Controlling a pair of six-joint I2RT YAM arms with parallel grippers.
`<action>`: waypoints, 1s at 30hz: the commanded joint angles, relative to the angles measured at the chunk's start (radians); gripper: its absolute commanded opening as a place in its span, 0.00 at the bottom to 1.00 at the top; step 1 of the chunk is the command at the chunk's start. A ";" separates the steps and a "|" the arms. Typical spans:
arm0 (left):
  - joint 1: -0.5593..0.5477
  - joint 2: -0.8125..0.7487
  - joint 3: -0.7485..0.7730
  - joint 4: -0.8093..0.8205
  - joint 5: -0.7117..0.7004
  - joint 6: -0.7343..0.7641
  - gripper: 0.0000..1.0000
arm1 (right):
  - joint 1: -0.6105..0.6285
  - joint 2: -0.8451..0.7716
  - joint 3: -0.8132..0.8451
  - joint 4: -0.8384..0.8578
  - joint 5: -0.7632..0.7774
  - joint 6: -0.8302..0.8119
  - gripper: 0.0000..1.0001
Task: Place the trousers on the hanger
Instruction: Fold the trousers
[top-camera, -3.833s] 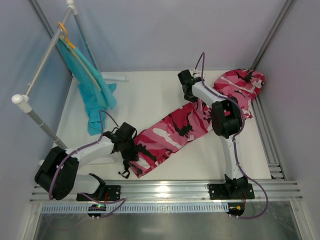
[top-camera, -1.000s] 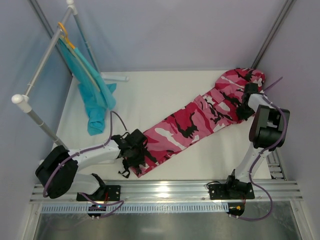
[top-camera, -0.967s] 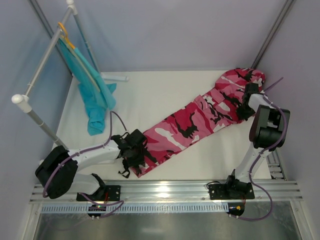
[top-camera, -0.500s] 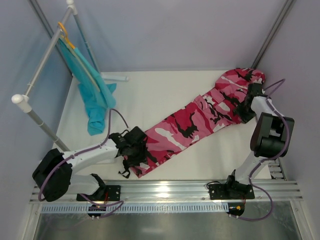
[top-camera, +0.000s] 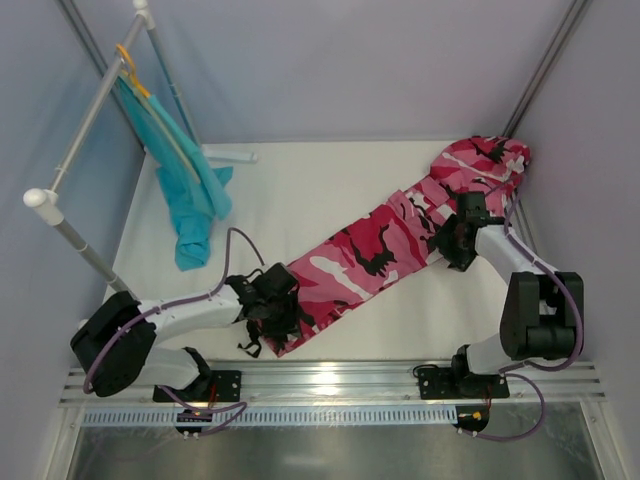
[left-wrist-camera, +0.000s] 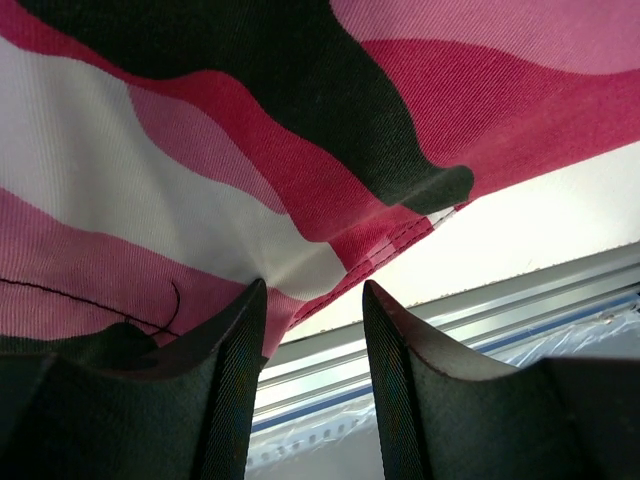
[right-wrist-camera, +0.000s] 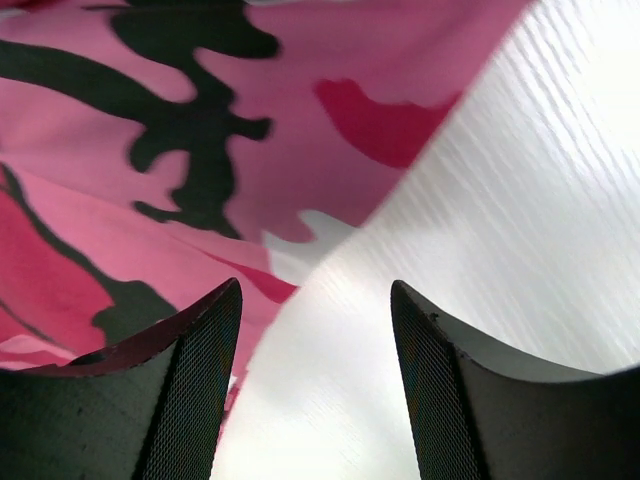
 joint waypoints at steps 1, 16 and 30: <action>-0.007 -0.002 -0.049 0.049 -0.003 -0.015 0.44 | -0.004 -0.078 -0.070 0.017 0.074 0.063 0.64; -0.007 -0.005 -0.059 0.023 -0.020 -0.015 0.43 | -0.004 -0.084 -0.142 0.329 0.167 0.079 0.61; -0.007 -0.010 -0.075 -0.057 -0.048 -0.035 0.40 | -0.148 0.037 -0.018 0.289 0.262 0.016 0.04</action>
